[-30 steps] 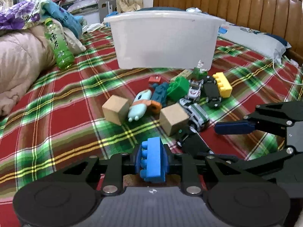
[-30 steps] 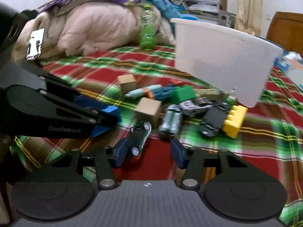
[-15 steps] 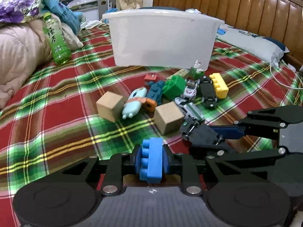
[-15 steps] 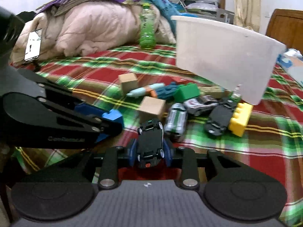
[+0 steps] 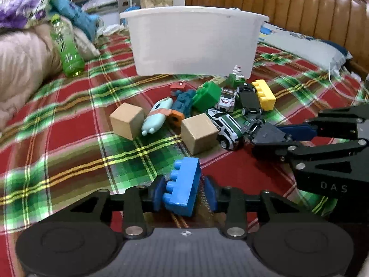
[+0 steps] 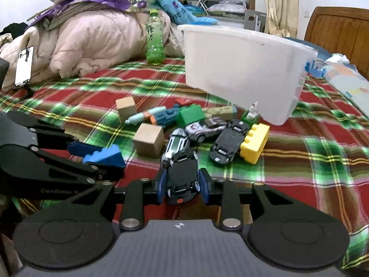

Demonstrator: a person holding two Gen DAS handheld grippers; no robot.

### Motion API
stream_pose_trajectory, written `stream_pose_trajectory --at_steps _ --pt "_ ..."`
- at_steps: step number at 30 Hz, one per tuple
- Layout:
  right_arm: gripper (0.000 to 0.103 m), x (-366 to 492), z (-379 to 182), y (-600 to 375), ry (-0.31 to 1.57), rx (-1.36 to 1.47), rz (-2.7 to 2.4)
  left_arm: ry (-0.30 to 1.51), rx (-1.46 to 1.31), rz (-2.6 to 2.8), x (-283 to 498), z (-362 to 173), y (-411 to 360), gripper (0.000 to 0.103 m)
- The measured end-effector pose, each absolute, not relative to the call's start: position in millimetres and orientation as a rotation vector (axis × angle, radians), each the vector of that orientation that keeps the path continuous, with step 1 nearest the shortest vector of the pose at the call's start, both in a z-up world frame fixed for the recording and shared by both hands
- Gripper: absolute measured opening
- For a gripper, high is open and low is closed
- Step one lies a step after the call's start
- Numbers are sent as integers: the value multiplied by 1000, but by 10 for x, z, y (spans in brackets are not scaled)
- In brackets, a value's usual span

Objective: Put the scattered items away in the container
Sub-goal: 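Carry the blue brick and dark car over the tub and release both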

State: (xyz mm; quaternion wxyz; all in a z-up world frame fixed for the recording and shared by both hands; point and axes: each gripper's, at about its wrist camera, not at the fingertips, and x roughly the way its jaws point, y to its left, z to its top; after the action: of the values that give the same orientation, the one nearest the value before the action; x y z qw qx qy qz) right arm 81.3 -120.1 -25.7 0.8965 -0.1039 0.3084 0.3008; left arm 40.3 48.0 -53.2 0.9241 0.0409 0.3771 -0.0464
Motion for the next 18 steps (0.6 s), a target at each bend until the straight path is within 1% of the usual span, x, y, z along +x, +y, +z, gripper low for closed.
stream_pose_trajectory --at_steps 5,18 --pt "33 790 -210 -1192 612 -232 620 768 71 -96 455 -387 507 25" --pt "33 1292 539 -1311 420 -209 546 570 128 -110 1076 619 439 25"
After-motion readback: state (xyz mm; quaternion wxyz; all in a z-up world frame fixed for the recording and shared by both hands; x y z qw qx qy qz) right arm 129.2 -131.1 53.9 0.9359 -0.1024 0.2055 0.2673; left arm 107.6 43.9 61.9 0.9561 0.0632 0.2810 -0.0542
